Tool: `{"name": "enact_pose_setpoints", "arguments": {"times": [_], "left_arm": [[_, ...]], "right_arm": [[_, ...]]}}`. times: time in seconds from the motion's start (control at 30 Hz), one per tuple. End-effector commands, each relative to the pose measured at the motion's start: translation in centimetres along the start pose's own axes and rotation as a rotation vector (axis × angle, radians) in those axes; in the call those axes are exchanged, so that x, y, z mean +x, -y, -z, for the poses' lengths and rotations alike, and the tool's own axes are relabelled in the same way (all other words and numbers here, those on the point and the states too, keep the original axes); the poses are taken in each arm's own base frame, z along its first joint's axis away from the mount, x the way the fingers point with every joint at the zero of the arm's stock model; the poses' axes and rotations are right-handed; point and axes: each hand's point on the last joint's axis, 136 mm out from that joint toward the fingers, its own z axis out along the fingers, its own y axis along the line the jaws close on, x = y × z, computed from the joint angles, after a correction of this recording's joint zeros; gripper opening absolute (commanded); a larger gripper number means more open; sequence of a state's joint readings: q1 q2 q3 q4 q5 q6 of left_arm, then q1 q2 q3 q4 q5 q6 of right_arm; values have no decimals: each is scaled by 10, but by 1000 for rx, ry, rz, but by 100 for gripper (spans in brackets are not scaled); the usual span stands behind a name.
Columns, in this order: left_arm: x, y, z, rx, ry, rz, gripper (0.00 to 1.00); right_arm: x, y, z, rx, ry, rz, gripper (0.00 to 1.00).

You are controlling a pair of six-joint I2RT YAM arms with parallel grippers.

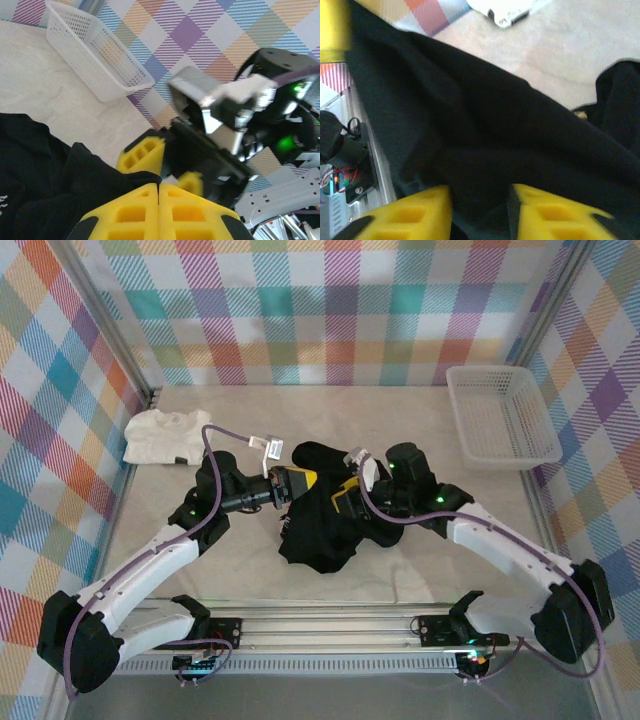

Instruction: Fold the inside-out t-shirt

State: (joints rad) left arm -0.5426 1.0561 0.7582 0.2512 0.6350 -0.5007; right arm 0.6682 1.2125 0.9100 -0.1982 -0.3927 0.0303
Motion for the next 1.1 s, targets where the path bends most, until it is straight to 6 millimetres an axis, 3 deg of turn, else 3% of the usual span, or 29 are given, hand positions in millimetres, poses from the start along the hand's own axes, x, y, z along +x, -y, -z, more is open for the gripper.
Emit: {"name": "enact_pose_setpoints", "arguments": {"times": [0.0,0.07,0.3,0.4,0.47,0.63,0.73,0.8,0.9,0.97,1.07], "left_arm": [[-21,19,7,14,57,-65,0],[-23,18,10,-2,71,-69,0],[-45,23,28,-22,169,-94,0],[-49,26,31,-15,183,-107,0],[-47,26,30,-8,175,-112,0],[-36,30,24,47,125,-119,0],[-29,36,24,83,98,-151,0],[-22,38,25,98,77,-187,0],[-10,37,25,89,41,-227,0],[-3,31,23,68,25,-231,0],[4,23,20,40,5,-219,0]], "right_arm": [[-12,-1,3,4,36,45,12],[-4,4,7,42,37,27,0],[49,34,21,203,-51,-86,0],[57,44,27,264,-52,-121,1],[52,41,29,255,-26,-108,7],[30,2,31,49,37,24,34],[11,-17,38,-34,110,107,45],[-5,-5,38,37,151,100,50],[-24,29,33,188,136,5,51],[-28,23,23,116,117,12,52],[-18,-4,2,-103,58,23,50]]}}
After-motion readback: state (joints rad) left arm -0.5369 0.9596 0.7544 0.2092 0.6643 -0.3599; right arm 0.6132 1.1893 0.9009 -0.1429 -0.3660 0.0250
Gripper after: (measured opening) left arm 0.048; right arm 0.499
